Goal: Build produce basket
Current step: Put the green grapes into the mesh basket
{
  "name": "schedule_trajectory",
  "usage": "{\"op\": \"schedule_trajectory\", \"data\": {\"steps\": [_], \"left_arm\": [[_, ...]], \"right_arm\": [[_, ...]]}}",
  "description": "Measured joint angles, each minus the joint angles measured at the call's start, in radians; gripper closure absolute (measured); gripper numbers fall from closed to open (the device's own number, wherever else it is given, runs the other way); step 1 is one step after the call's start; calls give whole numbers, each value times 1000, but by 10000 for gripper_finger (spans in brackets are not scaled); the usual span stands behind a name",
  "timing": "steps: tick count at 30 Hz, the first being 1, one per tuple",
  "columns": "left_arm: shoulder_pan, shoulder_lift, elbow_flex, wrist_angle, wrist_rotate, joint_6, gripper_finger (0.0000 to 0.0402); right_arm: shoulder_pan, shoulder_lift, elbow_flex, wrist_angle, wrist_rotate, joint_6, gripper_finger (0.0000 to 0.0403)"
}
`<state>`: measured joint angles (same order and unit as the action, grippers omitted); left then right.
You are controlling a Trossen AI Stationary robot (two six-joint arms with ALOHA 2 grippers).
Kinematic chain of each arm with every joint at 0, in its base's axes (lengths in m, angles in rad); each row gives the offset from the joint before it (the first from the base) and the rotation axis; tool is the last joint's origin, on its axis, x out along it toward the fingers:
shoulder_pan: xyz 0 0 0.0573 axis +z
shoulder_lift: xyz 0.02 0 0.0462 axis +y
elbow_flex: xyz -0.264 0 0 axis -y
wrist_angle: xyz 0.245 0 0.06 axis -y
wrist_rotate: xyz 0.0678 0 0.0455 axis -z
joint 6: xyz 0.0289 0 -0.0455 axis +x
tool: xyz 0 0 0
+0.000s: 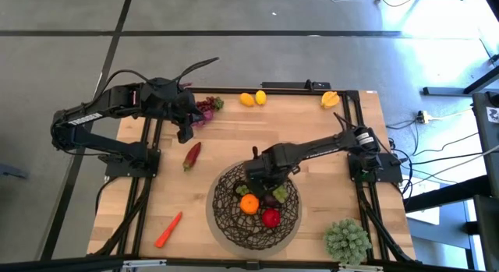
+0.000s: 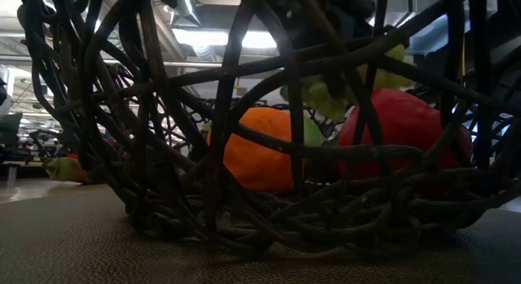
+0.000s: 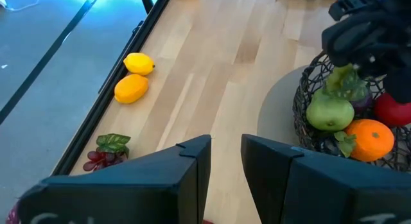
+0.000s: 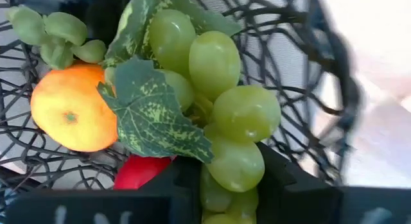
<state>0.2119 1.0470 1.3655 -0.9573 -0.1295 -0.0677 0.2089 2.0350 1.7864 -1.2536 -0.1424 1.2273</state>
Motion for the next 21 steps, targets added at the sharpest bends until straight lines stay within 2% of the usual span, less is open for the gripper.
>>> {"op": "schedule_trajectory", "data": {"steps": [5, 21], "left_arm": [[0, 0, 0, 0, 0, 0, 325], [0, 0, 0, 0, 0, 0, 325]], "right_arm": [[0, 0, -45, 90, -10, 0, 322], [-37, 0, -45, 94, 4, -49, 310]]}}
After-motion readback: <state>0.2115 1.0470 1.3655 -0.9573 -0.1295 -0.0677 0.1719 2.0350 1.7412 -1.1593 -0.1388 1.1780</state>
